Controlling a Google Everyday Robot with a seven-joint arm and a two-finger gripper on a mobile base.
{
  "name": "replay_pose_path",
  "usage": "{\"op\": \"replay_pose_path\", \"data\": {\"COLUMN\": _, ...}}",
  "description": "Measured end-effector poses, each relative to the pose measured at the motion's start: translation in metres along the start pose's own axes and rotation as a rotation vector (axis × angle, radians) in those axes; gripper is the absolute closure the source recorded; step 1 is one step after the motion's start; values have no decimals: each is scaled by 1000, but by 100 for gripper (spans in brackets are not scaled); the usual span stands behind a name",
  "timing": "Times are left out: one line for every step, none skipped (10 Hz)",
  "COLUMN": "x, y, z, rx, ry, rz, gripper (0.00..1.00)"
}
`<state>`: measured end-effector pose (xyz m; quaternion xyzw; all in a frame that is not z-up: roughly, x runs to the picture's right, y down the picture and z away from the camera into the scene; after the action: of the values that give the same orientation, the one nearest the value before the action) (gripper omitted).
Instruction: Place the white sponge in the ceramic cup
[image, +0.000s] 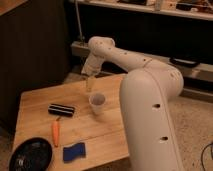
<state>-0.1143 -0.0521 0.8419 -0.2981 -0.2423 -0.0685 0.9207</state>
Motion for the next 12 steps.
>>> {"op": "replay_pose_path", "data": {"x": 0, "y": 0, "z": 0, "rx": 0, "ry": 0, "rz": 0, "gripper": 20}}
{"op": "replay_pose_path", "data": {"x": 0, "y": 0, "z": 0, "rx": 0, "ry": 0, "rz": 0, "gripper": 20}}
{"op": "replay_pose_path", "data": {"x": 0, "y": 0, "z": 0, "rx": 0, "ry": 0, "rz": 0, "gripper": 20}}
{"op": "replay_pose_path", "data": {"x": 0, "y": 0, "z": 0, "rx": 0, "ry": 0, "rz": 0, "gripper": 20}}
{"op": "replay_pose_path", "data": {"x": 0, "y": 0, "z": 0, "rx": 0, "ry": 0, "rz": 0, "gripper": 20}}
{"op": "replay_pose_path", "data": {"x": 0, "y": 0, "z": 0, "rx": 0, "ry": 0, "rz": 0, "gripper": 20}}
{"op": "replay_pose_path", "data": {"x": 0, "y": 0, "z": 0, "rx": 0, "ry": 0, "rz": 0, "gripper": 20}}
{"op": "replay_pose_path", "data": {"x": 0, "y": 0, "z": 0, "rx": 0, "ry": 0, "rz": 0, "gripper": 20}}
{"op": "replay_pose_path", "data": {"x": 0, "y": 0, "z": 0, "rx": 0, "ry": 0, "rz": 0, "gripper": 20}}
{"op": "replay_pose_path", "data": {"x": 0, "y": 0, "z": 0, "rx": 0, "ry": 0, "rz": 0, "gripper": 20}}
{"op": "replay_pose_path", "data": {"x": 0, "y": 0, "z": -1, "rx": 3, "ry": 0, "rz": -1, "gripper": 20}}
{"op": "replay_pose_path", "data": {"x": -1, "y": 4, "z": -3, "rx": 20, "ry": -2, "rz": -5, "gripper": 20}}
